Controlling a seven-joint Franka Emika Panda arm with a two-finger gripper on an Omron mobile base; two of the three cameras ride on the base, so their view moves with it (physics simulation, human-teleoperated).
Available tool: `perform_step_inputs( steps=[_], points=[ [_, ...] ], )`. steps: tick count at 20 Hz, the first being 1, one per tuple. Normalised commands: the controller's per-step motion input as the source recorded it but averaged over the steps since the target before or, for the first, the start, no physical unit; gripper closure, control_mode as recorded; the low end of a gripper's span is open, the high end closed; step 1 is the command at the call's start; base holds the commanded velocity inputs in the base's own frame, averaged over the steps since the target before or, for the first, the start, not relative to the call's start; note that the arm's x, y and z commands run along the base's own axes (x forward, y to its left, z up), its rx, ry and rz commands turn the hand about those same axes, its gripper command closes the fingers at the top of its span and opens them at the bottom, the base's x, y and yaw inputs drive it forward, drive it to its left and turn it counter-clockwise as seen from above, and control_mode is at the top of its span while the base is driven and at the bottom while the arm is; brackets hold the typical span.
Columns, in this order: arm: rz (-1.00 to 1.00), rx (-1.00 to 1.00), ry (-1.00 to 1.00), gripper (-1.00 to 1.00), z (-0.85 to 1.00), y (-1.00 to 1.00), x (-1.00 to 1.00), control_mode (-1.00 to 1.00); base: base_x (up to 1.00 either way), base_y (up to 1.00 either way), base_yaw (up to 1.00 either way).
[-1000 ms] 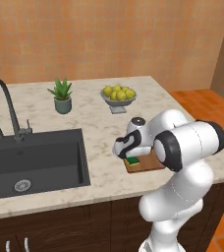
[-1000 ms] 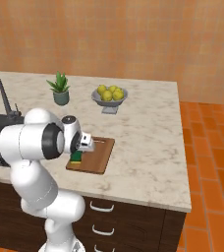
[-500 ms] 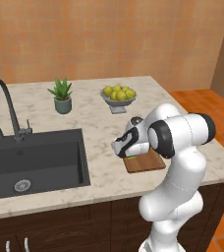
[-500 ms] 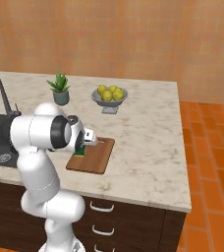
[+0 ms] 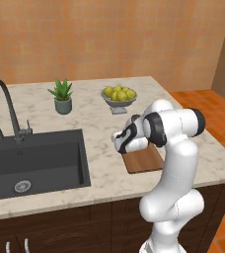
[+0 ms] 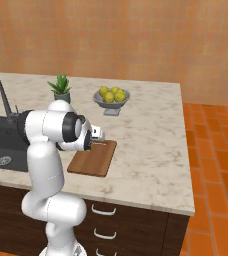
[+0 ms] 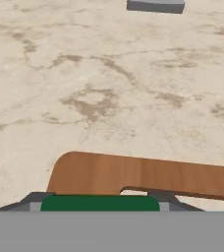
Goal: Pick up the sponge from the counter and clean the cutting board by briefly scrubbing or pressing down on the cutting board. Once finished, release the sponge.
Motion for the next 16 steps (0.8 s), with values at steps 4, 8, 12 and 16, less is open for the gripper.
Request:
perform_step_inputs(
  steps=[4, 8, 12, 16],
  points=[
    [0.00, 0.00, -0.13, 1.00, -0.24, -0.08, 0.40, -1.00, 0.00, 0.00, 0.00],
    [0.00, 0.00, -0.09, 1.00, -0.04, -0.10, 0.07, -1.00, 0.00, 0.00, 0.00],
    [0.00, 0.00, -0.01, 1.00, 0.00, -0.19, 0.00, -1.00, 0.00, 0.00, 0.00],
    [0.00, 0.00, 0.00, 1.00, 0.00, -0.30, 0.07, -1.00, 0.00, 0.00, 0.00]
  ],
)
